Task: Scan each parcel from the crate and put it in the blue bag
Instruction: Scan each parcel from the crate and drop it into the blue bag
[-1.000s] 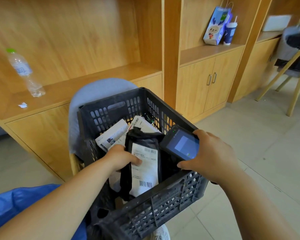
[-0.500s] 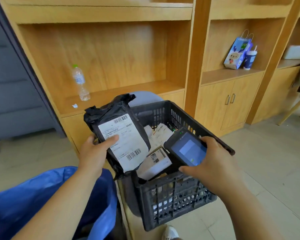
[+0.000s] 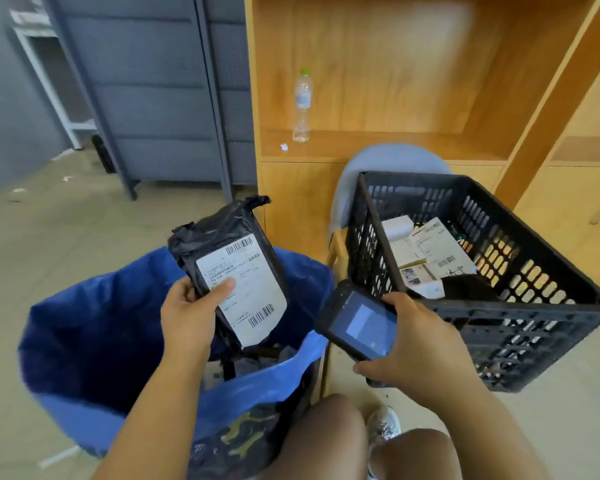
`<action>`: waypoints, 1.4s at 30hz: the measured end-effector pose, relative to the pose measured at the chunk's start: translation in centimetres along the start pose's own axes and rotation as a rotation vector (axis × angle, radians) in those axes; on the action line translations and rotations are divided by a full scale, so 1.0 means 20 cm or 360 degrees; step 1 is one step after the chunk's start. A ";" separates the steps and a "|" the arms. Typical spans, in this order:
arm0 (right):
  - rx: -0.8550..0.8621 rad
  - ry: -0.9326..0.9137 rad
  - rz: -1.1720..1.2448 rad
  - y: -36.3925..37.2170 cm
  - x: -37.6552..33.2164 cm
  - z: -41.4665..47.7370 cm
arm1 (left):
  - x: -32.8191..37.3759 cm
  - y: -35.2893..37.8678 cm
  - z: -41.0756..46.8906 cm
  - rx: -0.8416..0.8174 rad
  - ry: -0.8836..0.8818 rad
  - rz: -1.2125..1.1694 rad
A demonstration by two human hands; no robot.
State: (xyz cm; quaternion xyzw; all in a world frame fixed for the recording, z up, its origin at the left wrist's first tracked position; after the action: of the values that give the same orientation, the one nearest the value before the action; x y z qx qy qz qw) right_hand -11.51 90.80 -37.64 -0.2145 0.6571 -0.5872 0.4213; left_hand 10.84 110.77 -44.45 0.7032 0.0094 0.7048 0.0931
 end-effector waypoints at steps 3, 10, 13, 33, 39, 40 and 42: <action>-0.0195 -0.0116 -0.0117 0.09 -0.12 -0.01 | -0.04 -0.16 0.01 0.0157 -0.0017 0.0002; -0.0381 -0.0227 -0.0255 0.21 -0.26 0.01 | -0.11 -0.33 0.03 0.0330 -0.0050 0.0007; -0.0395 -0.0253 -0.0302 0.23 -0.28 0.03 | -0.14 -0.35 0.04 0.0345 -0.0073 0.0012; -0.0480 -0.0224 -0.0317 0.52 -0.41 0.43 | -0.45 -0.47 0.58 -0.0114 -0.0474 0.1630; -0.0639 -0.0288 -0.0358 0.71 -0.46 0.63 | -0.75 -0.48 0.73 -0.0364 -0.0746 0.2388; -0.0660 -0.0294 -0.0361 0.74 -0.46 0.66 | -0.80 -0.49 0.73 -0.0386 -0.0782 0.2455; -0.0694 -0.0294 -0.0345 0.79 -0.46 0.71 | -0.91 -0.51 0.74 -0.0416 -0.0837 0.2534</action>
State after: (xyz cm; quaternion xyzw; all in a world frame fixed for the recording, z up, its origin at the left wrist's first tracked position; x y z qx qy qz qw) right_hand 8.41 92.94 -49.27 -0.4221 0.7001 -0.4513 0.3579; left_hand 26.55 116.35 -63.80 0.6246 -0.5920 0.3689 -0.3511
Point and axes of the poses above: each hand's wrist, its own z-axis towards the middle knuckle, its own y-axis out of the palm, x = y × z, the point moved 4 cm from there along z, towards the middle knuckle, and after that the axes turned 1 degree about y, right-handed, at the moved point
